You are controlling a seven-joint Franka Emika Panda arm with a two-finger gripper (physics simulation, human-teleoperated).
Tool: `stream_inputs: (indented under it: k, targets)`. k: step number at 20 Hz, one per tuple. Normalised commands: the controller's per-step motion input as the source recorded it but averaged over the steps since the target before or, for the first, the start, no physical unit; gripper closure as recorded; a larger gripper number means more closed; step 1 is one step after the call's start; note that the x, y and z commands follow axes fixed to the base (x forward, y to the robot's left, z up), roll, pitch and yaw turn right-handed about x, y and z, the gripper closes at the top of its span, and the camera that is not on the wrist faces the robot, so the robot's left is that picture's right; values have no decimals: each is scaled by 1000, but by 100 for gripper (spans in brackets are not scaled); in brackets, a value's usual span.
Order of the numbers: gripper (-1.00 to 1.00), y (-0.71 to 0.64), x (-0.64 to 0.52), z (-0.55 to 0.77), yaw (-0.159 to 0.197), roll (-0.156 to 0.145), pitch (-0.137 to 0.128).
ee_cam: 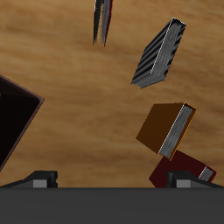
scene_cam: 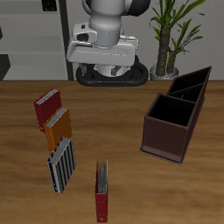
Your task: Place the striped book into the left desk caddy's back compartment
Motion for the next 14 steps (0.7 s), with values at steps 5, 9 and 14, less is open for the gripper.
stream_inputs:
  k: [5,9,14]
  targets:
    - [-100,-393,431,22,-6,-6,1]
    - [-100,-509,549,-33,8,18,0]
    - [-100,-324,382,-96,17,49,-22]
